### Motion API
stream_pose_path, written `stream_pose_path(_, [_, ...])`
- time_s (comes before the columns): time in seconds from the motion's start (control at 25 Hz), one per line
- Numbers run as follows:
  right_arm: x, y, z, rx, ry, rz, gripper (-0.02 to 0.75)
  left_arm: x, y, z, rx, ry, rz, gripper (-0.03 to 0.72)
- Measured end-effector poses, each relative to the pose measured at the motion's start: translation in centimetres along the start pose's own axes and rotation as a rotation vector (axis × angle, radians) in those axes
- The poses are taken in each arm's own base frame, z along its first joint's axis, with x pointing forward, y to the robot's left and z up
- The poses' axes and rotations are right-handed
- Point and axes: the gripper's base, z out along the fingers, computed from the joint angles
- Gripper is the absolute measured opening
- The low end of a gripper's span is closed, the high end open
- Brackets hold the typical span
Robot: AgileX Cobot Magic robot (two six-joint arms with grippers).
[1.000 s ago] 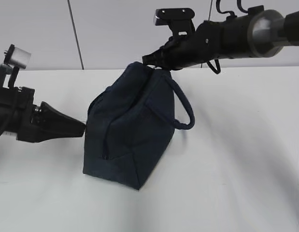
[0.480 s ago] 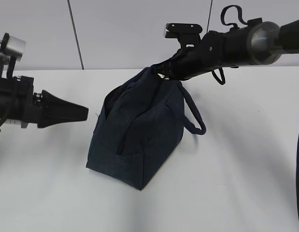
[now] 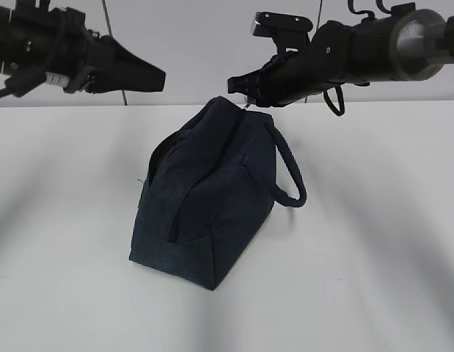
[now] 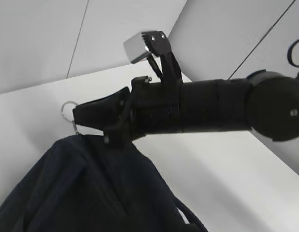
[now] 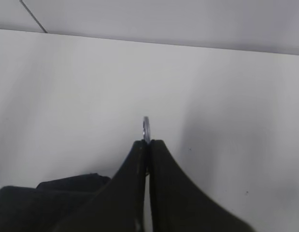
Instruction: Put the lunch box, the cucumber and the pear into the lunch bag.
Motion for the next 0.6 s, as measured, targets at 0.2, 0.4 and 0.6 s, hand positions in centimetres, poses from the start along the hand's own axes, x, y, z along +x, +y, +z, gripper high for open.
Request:
stream_pose_path(0.2, [-0.2, 3.0, -0.7, -0.052, -0.012, -0.07, 0.0, -1.2, 0.0, 1.6, -0.072, 0.033, -0.071, 0.332])
stream_pose_path(0.4, [-1.0, 4.4, -1.9, -0.078, -0.04, -0.083, 0.0, -0.5, 1.2, 3.1, -0.101, 0.066, -0.122, 0.34])
stream_pose_path(0.6, [-1.4, 4.9, -2.5, -0.088, -0.054, -0.083, 0.0, 0.4, 2.6, 4.7, -0.125, 0.088, -0.166, 0.34])
